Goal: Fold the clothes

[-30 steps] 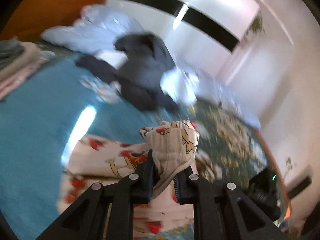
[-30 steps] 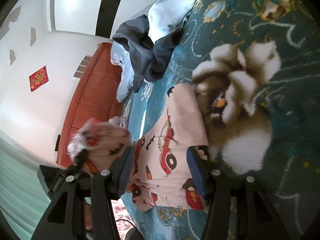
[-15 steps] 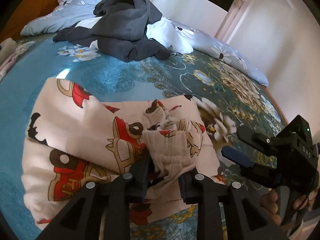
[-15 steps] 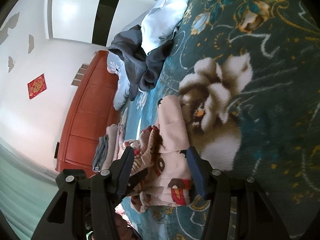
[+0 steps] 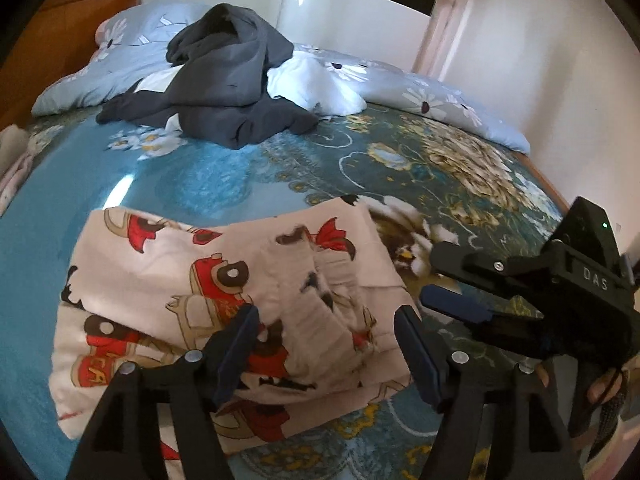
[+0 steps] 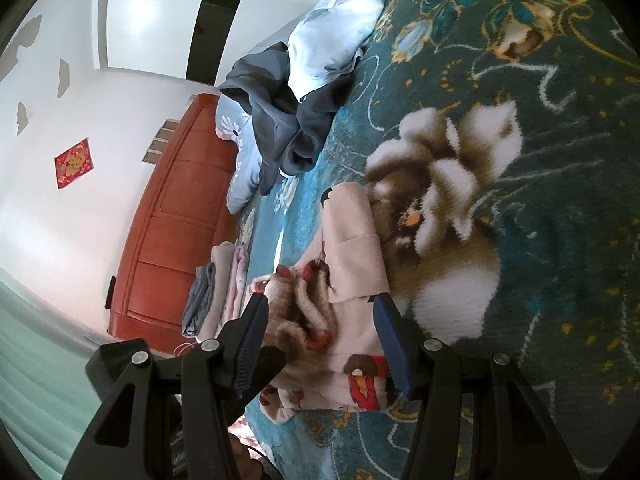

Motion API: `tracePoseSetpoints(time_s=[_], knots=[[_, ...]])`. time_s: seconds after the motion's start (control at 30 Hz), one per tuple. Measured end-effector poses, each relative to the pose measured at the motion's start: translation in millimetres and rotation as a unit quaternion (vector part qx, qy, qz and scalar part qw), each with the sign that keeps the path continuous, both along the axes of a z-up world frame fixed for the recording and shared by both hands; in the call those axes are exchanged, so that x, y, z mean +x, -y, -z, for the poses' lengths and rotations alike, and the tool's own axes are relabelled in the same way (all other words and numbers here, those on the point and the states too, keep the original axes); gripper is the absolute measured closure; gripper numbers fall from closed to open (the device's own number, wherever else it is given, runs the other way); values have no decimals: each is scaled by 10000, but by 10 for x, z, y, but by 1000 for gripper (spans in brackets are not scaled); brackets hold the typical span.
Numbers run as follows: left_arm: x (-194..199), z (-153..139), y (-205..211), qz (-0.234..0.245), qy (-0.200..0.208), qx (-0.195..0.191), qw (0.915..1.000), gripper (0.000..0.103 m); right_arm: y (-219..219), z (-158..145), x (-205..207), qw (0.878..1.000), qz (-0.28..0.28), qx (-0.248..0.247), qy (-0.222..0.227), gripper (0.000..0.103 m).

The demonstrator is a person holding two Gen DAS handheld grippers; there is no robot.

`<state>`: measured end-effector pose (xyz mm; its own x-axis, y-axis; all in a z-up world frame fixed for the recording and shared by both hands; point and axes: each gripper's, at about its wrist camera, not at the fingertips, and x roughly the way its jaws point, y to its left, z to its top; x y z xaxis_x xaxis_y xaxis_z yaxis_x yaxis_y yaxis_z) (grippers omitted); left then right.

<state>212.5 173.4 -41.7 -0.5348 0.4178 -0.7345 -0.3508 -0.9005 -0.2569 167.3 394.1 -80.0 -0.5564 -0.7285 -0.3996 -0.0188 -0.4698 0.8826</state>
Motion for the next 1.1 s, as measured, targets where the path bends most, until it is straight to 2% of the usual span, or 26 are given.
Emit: tracePoseSetpoints(time_s=[0.07, 0.17, 0.23, 0.3, 0.4, 0.6, 0.7, 0.8, 0.97, 1.1], knots=[[16, -60, 149, -47, 22, 257, 9997, 29, 16, -13, 1, 10000, -27, 12, -17, 47], [6, -140, 508, -408, 5, 678, 9969, 30, 40, -59, 5, 9999, -75, 25, -95, 47], [-20, -157, 866, -1027, -33, 855, 9910, 29, 69, -96, 5, 9998, -137, 26, -164, 47], [-61, -91, 1210, -1785, -1, 714, 9813, 29, 144, -140, 3, 9992, -298, 36, -258, 47], [-95, 106, 1502, -2340, 273, 455, 9708, 29, 322, -157, -19, 9974, -636, 157, -301, 47], [-58, 466, 1531, -2366, 745, 331, 9682, 29, 528, -61, -15, 9939, -995, 468, -42, 46], [-40, 475, 1515, -2332, 705, 342, 9693, 28, 571, -95, 30, 9907, -1202, 643, -3, 34], [-9, 485, 1490, -2314, 641, 292, 9703, 28, 644, -101, 38, 9888, -1225, 855, 36, 33], [41, 492, 1522, -2292, 600, 415, 9706, 28, 781, -96, 21, 9855, -1156, 1238, 96, 33], [87, 489, 1562, -2280, 574, 599, 9701, 28, 945, -149, -47, 9815, -1055, 1596, -34, 27]])
